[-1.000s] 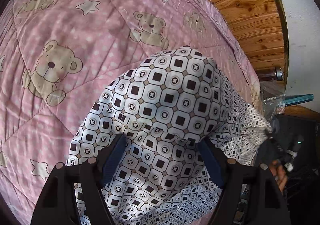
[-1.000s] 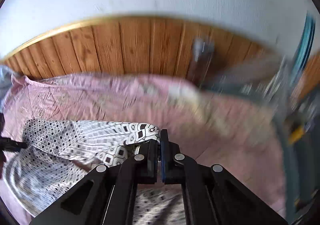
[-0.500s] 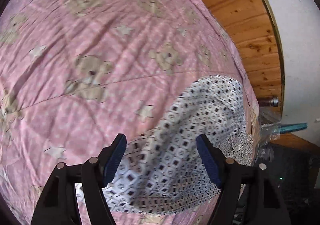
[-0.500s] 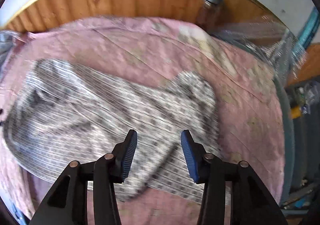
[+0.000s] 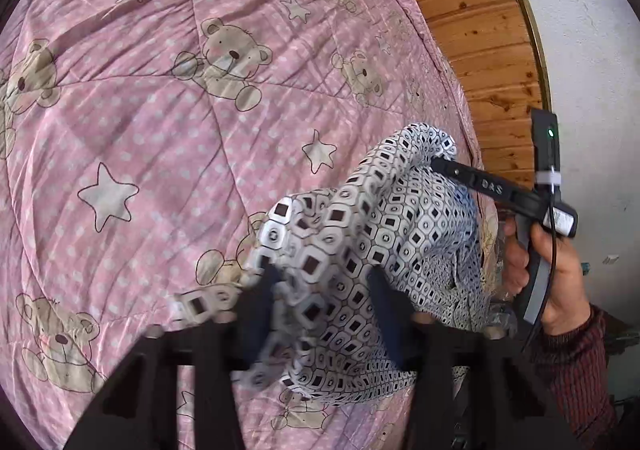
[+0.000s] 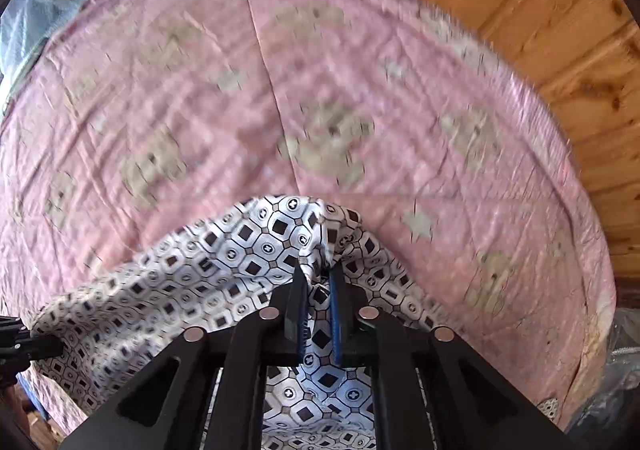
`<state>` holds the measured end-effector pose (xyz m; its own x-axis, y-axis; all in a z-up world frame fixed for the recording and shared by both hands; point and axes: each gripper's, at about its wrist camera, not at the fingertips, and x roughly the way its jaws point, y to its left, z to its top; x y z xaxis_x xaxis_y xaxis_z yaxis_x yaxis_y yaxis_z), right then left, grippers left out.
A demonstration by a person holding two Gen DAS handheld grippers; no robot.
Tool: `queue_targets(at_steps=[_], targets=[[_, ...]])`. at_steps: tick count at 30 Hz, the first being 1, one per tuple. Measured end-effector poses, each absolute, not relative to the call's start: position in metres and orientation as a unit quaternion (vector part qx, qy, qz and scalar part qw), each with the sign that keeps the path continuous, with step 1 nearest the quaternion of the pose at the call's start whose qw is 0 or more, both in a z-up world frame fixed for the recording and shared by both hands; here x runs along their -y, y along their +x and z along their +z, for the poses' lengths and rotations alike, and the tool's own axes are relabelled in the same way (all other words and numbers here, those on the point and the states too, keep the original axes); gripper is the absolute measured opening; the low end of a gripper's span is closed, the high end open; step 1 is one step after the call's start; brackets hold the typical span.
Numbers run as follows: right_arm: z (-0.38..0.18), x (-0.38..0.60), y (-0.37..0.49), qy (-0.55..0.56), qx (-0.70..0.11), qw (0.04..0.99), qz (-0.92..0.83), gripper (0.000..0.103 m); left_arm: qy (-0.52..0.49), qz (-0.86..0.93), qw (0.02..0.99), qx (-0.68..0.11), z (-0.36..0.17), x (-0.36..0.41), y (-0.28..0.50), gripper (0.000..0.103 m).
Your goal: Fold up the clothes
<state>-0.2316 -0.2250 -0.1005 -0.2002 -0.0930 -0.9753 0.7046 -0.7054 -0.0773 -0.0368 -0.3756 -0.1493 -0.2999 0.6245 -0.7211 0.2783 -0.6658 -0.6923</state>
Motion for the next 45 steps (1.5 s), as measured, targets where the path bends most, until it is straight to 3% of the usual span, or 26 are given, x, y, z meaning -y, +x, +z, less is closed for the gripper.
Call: queue_targets(at_steps=[4, 6, 8, 10, 12, 13, 15, 18, 23, 27, 30, 31, 33, 34, 35, 36, 37, 40, 43, 45], targets=[[0.045, 0.200, -0.197, 0.455, -0.143, 0.343, -0.810, 0.003, -0.484, 0.766, 0.155, 0.394, -0.076, 0.425, -0.028, 0.005], [0.076, 0.167, -0.181, 0.435, -0.118, 0.342, -0.825, 0.004, -0.447, 0.792, 0.201, 0.365, -0.030, 0.434, -0.009, 0.005], [0.044, 0.146, -0.170, 0.463, -0.126, 0.310, -0.821, 0.011, -0.431, 0.799, 0.258, 0.331, 0.005, 0.431, 0.012, 0.006], [-0.028, 0.131, -0.166, 0.528, -0.164, 0.264, -0.790, 0.021, -0.481, 0.764, 0.291, 0.315, -0.020, 0.400, 0.026, 0.006], [-0.102, 0.115, -0.168, 0.604, -0.204, 0.205, -0.743, 0.021, -0.545, 0.731, 0.286, 0.293, -0.069, 0.368, 0.035, 0.016], [-0.109, 0.106, -0.164, 0.614, -0.196, 0.194, -0.739, 0.021, -0.575, 0.718, 0.273, 0.281, -0.094, 0.356, 0.039, 0.025], [-0.096, 0.096, -0.156, 0.607, -0.172, 0.191, -0.752, 0.024, -0.602, 0.715, 0.239, 0.265, -0.117, 0.351, 0.045, 0.028], [-0.048, 0.099, -0.145, 0.561, -0.149, 0.203, -0.789, 0.038, -0.578, 0.724, 0.229, 0.299, -0.108, 0.371, 0.059, 0.038], [-0.021, 0.173, -0.160, 0.522, -0.143, 0.287, -0.791, 0.061, -0.538, 0.748, 0.178, 0.344, -0.101, 0.410, 0.053, 0.071], [-0.081, 0.243, -0.192, 0.593, -0.149, 0.324, -0.722, 0.061, -0.575, 0.726, 0.158, 0.343, -0.138, 0.392, 0.033, 0.074], [-0.122, 0.286, -0.196, 0.622, -0.177, 0.336, -0.684, 0.061, -0.597, 0.724, 0.170, 0.300, -0.156, 0.365, 0.031, 0.074], [-0.134, 0.293, -0.196, 0.626, -0.193, 0.333, -0.678, 0.057, -0.599, 0.729, 0.165, 0.286, -0.158, 0.360, 0.033, 0.074], [-0.155, 0.304, -0.200, 0.631, -0.224, 0.311, -0.675, 0.018, -0.590, 0.742, 0.158, 0.277, -0.159, 0.357, 0.037, 0.074], [-0.156, 0.307, -0.204, 0.629, -0.228, 0.303, -0.679, 0.010, -0.586, 0.748, 0.154, 0.273, -0.159, 0.355, 0.039, 0.071], [-0.148, 0.311, -0.205, 0.619, -0.224, 0.308, -0.687, 0.008, -0.584, 0.752, 0.151, 0.266, -0.159, 0.354, 0.040, 0.043], [-0.131, 0.320, -0.203, 0.603, -0.219, 0.322, -0.697, 0.007, -0.580, 0.756, 0.149, 0.264, -0.155, 0.360, 0.042, 0.023], [-0.112, 0.329, -0.201, 0.585, -0.213, 0.338, -0.706, 0.007, -0.568, 0.763, 0.145, 0.272, -0.146, 0.371, 0.044, 0.013], [-0.041, 0.374, -0.189, 0.524, -0.170, 0.400, -0.733, 0.007, -0.526, 0.787, 0.126, 0.296, -0.115, 0.411, 0.052, 0.010], [0.005, 0.429, -0.180, 0.482, -0.107, 0.448, -0.745, 0.007, -0.468, 0.815, 0.045, 0.338, -0.081, 0.491, 0.062, 0.010], [0.007, 0.463, -0.174, 0.468, -0.083, 0.445, -0.759, 0.015, -0.444, 0.824, -0.013, 0.352, -0.075, 0.538, 0.062, 0.010]])
